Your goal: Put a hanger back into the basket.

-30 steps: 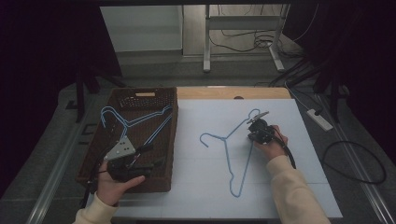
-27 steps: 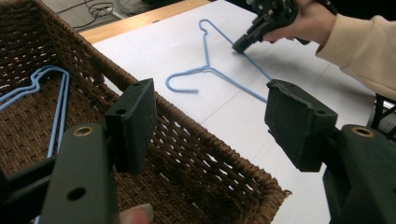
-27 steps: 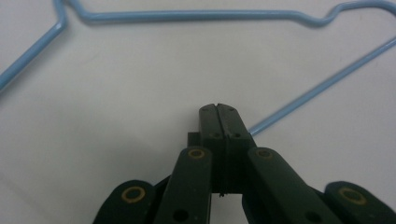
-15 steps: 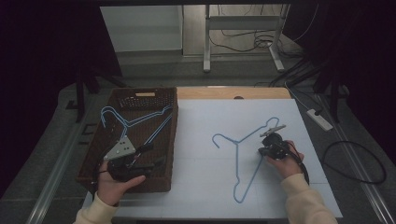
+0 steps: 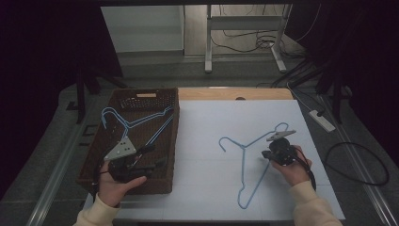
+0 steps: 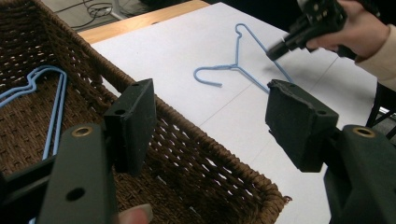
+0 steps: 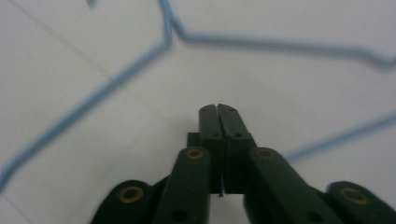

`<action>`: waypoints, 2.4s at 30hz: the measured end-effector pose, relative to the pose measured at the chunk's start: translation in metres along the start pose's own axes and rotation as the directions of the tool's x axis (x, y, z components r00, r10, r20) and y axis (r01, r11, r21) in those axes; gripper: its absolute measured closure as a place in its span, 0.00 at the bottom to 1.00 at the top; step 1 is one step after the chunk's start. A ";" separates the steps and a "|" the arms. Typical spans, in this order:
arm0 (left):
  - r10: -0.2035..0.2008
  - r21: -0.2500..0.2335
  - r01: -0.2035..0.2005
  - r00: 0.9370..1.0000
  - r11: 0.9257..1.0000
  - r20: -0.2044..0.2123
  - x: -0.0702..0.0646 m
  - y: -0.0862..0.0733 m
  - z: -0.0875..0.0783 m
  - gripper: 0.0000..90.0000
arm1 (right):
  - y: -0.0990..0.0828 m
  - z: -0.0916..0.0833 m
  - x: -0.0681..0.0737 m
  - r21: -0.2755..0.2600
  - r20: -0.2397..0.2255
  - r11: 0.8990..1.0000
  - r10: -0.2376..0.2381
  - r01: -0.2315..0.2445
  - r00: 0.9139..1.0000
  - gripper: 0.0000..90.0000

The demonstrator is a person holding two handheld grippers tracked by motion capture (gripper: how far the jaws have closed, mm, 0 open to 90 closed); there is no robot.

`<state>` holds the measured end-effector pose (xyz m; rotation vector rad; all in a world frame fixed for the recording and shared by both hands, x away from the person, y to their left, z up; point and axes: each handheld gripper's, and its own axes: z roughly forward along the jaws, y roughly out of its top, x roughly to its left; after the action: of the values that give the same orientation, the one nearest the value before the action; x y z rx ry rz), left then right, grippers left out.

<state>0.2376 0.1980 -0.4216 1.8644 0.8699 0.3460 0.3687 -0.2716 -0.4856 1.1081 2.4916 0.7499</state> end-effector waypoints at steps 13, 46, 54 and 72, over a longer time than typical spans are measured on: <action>-0.002 0.001 0.002 1.000 1.000 0.006 0.001 -0.002 0.000 0.37 | 0.087 0.055 0.012 0.141 -0.163 0.966 -0.192 0.216 0.968 0.60; 0.016 0.006 -0.017 0.999 1.000 0.042 -0.013 0.004 0.006 0.38 | 0.107 0.049 0.026 0.198 -0.155 0.955 -0.193 0.222 0.969 0.97; 0.015 0.093 -0.025 0.995 0.995 0.102 -0.041 0.014 0.039 0.37 | 0.101 0.038 0.027 0.128 -0.153 0.973 -0.173 0.193 0.973 0.97; -0.051 0.249 0.012 0.987 0.968 0.151 -0.072 0.027 0.114 0.34 | 0.098 0.031 0.027 0.087 -0.147 0.982 -0.157 0.170 0.977 0.97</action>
<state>0.2648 0.0639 -0.4397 2.0733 0.8649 0.0706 0.4237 -0.1851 -0.4562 0.8947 2.7246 0.6849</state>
